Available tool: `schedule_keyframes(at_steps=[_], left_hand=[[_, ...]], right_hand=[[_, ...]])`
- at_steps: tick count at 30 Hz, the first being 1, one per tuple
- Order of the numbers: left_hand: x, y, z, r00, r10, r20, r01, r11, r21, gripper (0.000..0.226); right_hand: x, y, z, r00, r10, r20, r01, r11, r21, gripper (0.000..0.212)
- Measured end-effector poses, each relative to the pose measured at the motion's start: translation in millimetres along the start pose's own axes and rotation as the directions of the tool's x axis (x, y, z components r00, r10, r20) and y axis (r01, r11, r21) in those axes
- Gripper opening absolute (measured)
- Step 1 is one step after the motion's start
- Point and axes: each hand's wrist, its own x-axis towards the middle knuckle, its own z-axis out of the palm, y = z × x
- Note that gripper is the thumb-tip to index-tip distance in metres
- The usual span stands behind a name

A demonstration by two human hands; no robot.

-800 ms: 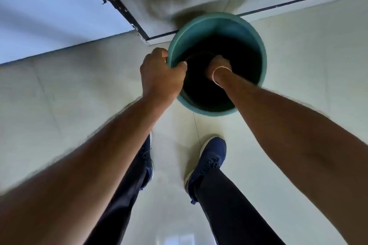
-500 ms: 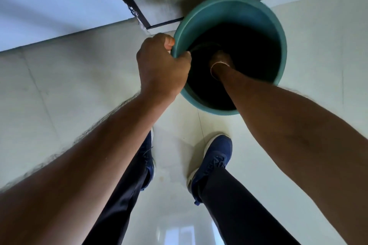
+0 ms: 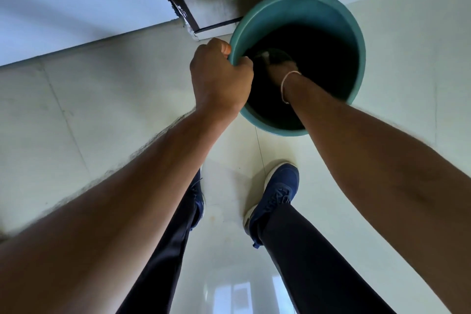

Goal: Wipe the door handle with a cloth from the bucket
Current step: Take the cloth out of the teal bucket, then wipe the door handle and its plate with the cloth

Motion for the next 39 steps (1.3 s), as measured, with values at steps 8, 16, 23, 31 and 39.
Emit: schedule_keyframes(at_steps=[8,16,23,31,39], left_hand=[[-41.0,35.9,-63.6,0.955,0.018,0.294,-0.017,1.0,-0.004,0.035],[-144.5,141.5,-184.9,0.825,-0.048,0.563,0.326,0.854,-0.405,0.04],[-245.7,196.5,-309.0,0.835,0.064,0.546,0.287,0.796,-0.533,0.012],[-295.5,205.0,-425.7,0.866,0.162,0.474,0.17,0.794,-0.583,0.02],[-313.7,188.5,-499.0,0.948,0.152,0.279,0.092,0.71,-0.698,0.018]], right_hand=[[-170.8,-43.2,-80.0,0.993,0.117,-0.027,-0.09,0.873,0.48,0.044],[-372.6,-109.5,-164.0,0.984,0.1,0.147,-0.172,0.734,0.657,0.052],[-528.5,-160.4,-194.7,0.998,0.03,0.059,-0.06,0.774,0.63,0.024],[-638.5,-212.2,-173.4,0.978,-0.163,-0.129,0.206,0.845,0.493,0.041],[-694.6,-257.6,-149.4,0.93,-0.343,-0.13,0.367,0.854,0.368,0.048]])
